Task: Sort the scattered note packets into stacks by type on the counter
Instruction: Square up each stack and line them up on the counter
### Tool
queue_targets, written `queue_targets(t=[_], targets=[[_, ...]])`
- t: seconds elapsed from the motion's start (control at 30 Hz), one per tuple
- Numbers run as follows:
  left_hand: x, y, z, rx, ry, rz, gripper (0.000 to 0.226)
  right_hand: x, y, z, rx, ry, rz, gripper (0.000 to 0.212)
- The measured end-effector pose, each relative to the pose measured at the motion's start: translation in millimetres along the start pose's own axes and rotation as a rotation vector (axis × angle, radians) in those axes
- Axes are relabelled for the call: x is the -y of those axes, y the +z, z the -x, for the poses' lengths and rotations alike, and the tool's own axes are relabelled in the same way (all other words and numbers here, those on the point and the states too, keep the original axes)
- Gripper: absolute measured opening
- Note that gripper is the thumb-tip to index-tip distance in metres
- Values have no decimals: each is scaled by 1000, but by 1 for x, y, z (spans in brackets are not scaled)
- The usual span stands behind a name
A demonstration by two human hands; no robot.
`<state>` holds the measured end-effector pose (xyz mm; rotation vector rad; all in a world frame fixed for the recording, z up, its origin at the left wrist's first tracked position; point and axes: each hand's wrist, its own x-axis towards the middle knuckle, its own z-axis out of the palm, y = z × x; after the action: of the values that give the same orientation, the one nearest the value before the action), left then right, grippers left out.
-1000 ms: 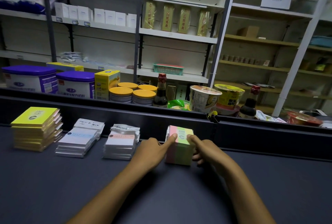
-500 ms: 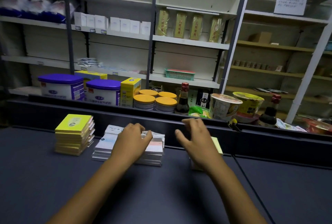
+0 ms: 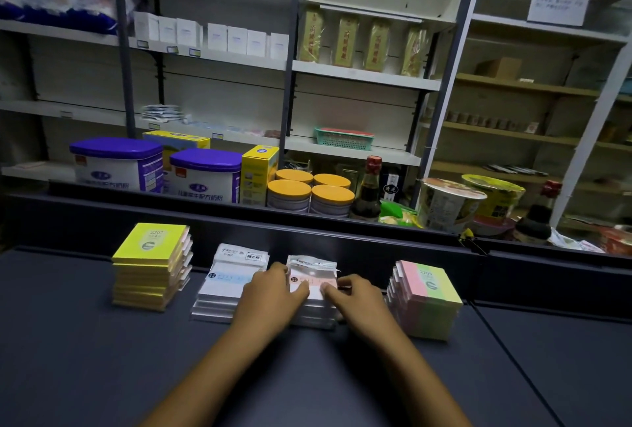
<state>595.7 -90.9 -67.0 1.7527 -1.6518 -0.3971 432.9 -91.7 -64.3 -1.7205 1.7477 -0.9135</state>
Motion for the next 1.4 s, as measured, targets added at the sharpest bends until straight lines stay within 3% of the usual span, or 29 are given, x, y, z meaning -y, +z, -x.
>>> queue_targets(t=[0.17, 0.3, 0.43, 0.57, 0.8, 1.0, 1.13, 1.3, 1.4], targets=[[0, 3, 0, -49, 21, 145, 48, -5, -3, 2, -48, -39, -171, 29], [-2, 6, -5, -25, 119, 326, 70, -7, -9, 5, -81, -184, -138, 53], [1, 17, 3, 117, 153, 274, 62, -15, -3, 9, -29, -236, -3, 49], [1, 25, 8, 211, 190, 376, 56, -17, 6, 8, 11, -262, -59, 49], [3, 21, 8, 128, 272, 480, 46, -14, 5, 13, -19, -383, -111, 54], [10, 25, 7, 184, 272, 388, 47, -19, 7, 15, 45, -380, -63, 60], [11, 24, 7, 138, 249, 412, 47, -16, 6, 15, 6, -440, -87, 70], [15, 22, 7, 237, 290, 328, 60, -19, 9, 17, 51, -390, -46, 71], [14, 19, 6, 185, 289, 372, 56, -14, 5, 18, 9, -432, -101, 70]])
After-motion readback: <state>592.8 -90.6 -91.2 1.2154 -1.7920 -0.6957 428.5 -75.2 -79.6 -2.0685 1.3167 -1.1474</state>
